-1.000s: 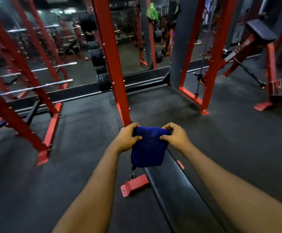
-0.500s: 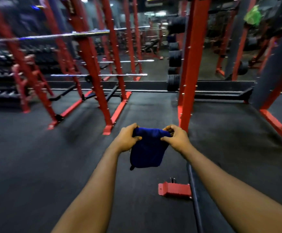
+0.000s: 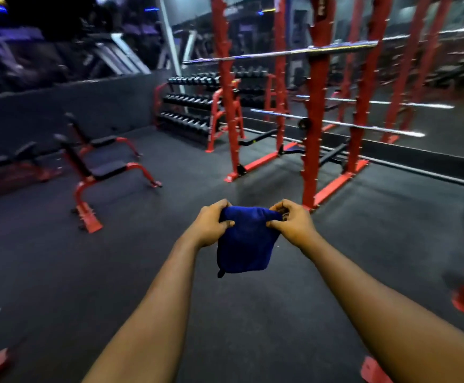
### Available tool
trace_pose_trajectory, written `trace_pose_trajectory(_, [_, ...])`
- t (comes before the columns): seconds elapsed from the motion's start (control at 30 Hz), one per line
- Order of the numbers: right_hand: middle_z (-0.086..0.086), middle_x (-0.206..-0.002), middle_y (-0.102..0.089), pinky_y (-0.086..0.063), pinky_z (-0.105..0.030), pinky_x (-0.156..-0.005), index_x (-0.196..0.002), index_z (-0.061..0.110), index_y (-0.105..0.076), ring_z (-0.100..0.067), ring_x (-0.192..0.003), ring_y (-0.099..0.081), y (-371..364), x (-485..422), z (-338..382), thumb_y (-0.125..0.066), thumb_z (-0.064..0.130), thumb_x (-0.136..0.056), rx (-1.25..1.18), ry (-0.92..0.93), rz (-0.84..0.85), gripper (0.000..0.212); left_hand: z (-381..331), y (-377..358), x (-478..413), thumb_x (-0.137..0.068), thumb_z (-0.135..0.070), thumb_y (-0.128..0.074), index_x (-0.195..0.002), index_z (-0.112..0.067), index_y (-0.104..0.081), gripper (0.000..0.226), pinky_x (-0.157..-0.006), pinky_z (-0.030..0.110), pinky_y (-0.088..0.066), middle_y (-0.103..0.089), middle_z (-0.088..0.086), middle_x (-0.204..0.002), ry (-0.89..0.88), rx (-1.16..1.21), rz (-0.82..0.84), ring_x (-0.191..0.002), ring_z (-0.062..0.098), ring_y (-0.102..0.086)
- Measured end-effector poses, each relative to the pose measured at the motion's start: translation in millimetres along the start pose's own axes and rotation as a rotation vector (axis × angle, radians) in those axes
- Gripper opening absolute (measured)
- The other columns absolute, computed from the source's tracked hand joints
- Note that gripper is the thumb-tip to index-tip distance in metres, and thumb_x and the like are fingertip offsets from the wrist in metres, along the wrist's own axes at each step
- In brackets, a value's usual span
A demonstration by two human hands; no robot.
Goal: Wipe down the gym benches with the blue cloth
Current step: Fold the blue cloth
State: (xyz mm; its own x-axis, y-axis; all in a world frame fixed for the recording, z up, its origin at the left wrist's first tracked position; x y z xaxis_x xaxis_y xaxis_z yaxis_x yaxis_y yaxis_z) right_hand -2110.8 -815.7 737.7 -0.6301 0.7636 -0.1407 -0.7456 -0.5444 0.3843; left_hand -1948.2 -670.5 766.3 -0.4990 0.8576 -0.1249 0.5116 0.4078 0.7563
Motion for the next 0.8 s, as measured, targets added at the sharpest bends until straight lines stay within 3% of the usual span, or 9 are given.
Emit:
trace_pose_trajectory(0.07, [0.001,-0.083,-0.068,-0.055,-0.021,-0.062,-0.09,0.013,-0.067,-0.013,-0.074,-0.063,-33.8,-15.3,13.5,-0.076,-0.003,-0.074,-0.011,0.034,0.067,0.024,23.1,26.4,5.3,-0.09,-0.008,-0.063,-0.096,-0.017,-0.057,0.012,-0.057,0.017,-0.043,-0.063,-0.001,-0.084,0.052,-0.005,-0.056,-0.073,0.011,-0.058])
trace_pose_trajectory(0.2, [0.001,-0.083,-0.068,-0.049,-0.011,-0.056,-0.092,0.011,-0.068,-0.011,-0.072,-0.062,-87.1,-45.7,37.7,-0.076,-0.001,-0.074,-0.011,0.097,0.16,0.023,63.0,66.1,6.2,-0.09,-0.006,-0.062,-0.093,-0.018,-0.056,0.013,-0.064,0.03,-0.052,-0.064,0.001,-0.086,0.14,-0.01,-0.144,-0.077,0.018,-0.062])
trace_pose_trajectory(0.3, [0.001,-0.083,-0.068,-0.048,-0.011,-0.055,-0.09,0.014,-0.068,-0.01,-0.072,-0.063,-117.9,-74.0,50.8,-0.076,0.001,-0.075,-0.001,0.121,0.212,0.022,89.7,85.1,-0.7,-0.091,-0.005,-0.06,-0.096,-0.016,-0.057,0.012,-0.064,0.027,-0.052,-0.065,0.002,-0.089,0.183,-0.001,-0.193,-0.078,0.015,-0.063])
trace_pose_trajectory(0.47, [-0.001,-0.089,-0.07,-0.059,-0.029,-0.069,-0.087,0.02,-0.067,-0.02,-0.084,-0.068,-180.7,-141.8,73.1,-0.077,0.003,-0.075,0.017,0.159,0.308,0.023,140.8,124.3,-32.9,-0.091,-0.005,-0.06,-0.097,-0.015,-0.057,0.011,-0.064,0.026,-0.052,-0.066,0.004,-0.091,0.24,0.002,-0.267,-0.08,0.017,-0.063])
trace_pose_trajectory(0.7, [0.001,-0.089,-0.069,-0.054,-0.02,-0.065,-0.089,0.02,-0.066,-0.017,-0.083,-0.067,-267.2,-228.4,110.4,-0.077,0.002,-0.077,0.022,0.213,0.391,0.024,212.2,188.4,-84.9,-0.093,-0.008,-0.059,-0.099,-0.019,-0.055,0.013,-0.074,0.034,-0.057,-0.066,0.003,-0.097,0.327,0.016,-0.362,-0.088,0.016,-0.065])
trace_pose_trajectory(0.8, [0.001,-0.089,-0.069,-0.053,-0.019,-0.063,-0.088,0.02,-0.066,-0.017,-0.082,-0.067,-297.6,-257.5,123.3,-0.076,0.001,-0.077,0.01,0.244,0.43,0.024,237.3,208.2,-99.5,-0.094,-0.01,-0.06,-0.105,-0.019,-0.051,0.016,-0.068,0.027,-0.052,-0.062,0.002,-0.1,0.382,0.004,-0.414,-0.087,0.013,-0.061])
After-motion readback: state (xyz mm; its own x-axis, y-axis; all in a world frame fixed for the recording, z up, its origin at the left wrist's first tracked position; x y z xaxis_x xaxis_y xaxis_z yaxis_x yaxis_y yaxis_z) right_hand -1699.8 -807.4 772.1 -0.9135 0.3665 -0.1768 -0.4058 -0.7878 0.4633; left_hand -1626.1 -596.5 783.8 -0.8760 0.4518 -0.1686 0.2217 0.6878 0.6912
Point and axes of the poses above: each hand's wrist, its own x-axis away from the middle knuckle, its own y-axis out of the back of the hand, z = x × y, the point moved 5 cm from there along -x, towards the middle knuckle
